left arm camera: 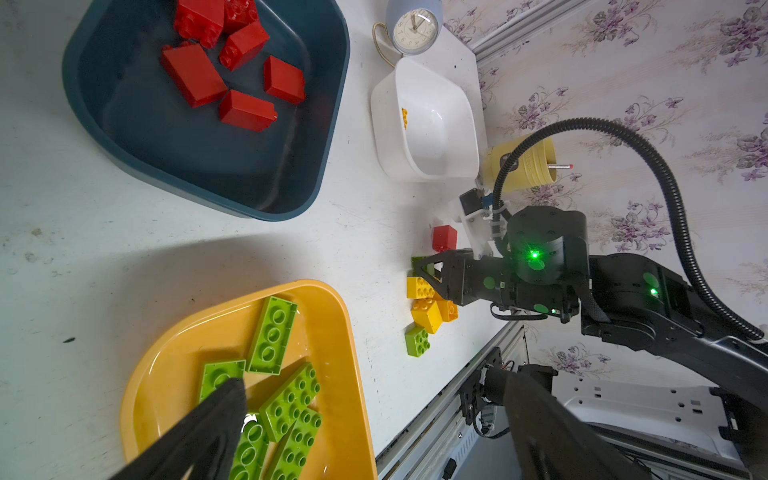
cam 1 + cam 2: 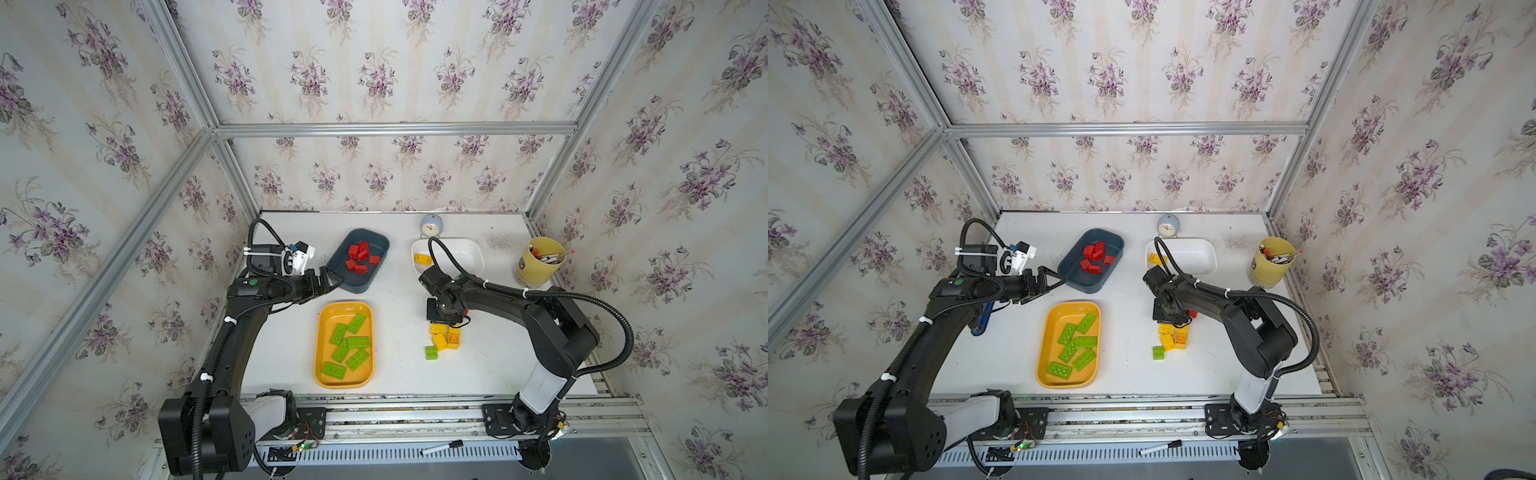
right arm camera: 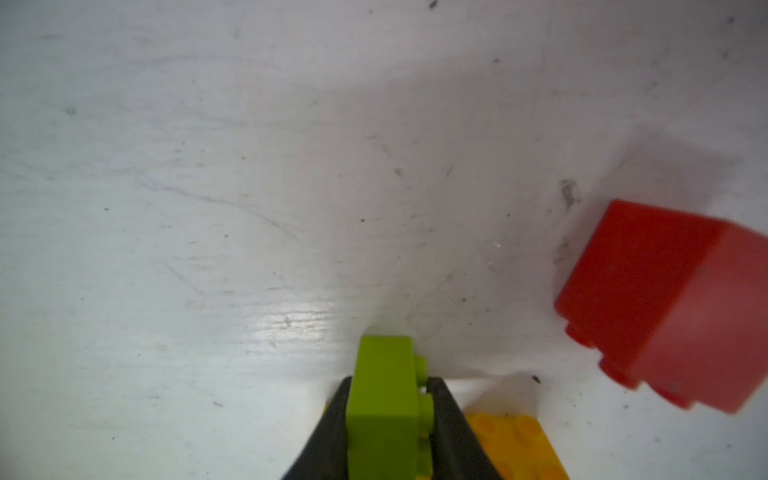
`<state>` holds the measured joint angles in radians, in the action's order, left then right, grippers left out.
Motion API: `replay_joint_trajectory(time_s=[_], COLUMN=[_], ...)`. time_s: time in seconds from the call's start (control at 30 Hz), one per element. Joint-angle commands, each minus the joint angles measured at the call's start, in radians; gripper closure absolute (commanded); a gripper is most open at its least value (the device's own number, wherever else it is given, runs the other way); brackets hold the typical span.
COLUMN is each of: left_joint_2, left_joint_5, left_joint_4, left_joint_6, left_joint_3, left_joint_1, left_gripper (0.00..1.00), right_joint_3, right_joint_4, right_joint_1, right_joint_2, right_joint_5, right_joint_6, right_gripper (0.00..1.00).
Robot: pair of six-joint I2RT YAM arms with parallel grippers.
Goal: Sort the legos into containers by color
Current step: 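Carry the lime-green brick over the yellow tray and open the right gripper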
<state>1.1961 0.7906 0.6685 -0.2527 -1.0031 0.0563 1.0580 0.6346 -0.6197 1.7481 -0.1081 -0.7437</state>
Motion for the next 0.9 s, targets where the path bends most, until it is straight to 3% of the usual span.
replay_joint_trajectory(time_s=[0.0,0.33,0.63,0.87], left_joint_2=[0.005,0.004,-0.004,-0.007], left_joint_5=[0.016,0.016,0.011,0.014], left_joint_4=[-0.004,-0.003,-0.001,0.000], left_joint_6=[0.016,0.007,0.001,0.003], left_joint_3=[-0.008,-0.022,-0.026,-0.020], left_joint_1=[0.000,0.002,0.001,0.002], left_gripper=[0.01,0.01,0.01,0.01], right_joint_3=[0.004,0.206,0.267,0.295], right_joint_4=[-0.003,0.005,-0.184,-0.304], right_joint_1=[0.001,-0.103,-0.325,-0.433], right_joint_2=[-0.008,-0.099,-0.095,0.001], right_joint_5=[-0.004,0.081,0.263,0.354], right_joint_6=[0.015,0.198,0.293,0.324], right_gripper=[0.77,0.82,0.81,0.81])
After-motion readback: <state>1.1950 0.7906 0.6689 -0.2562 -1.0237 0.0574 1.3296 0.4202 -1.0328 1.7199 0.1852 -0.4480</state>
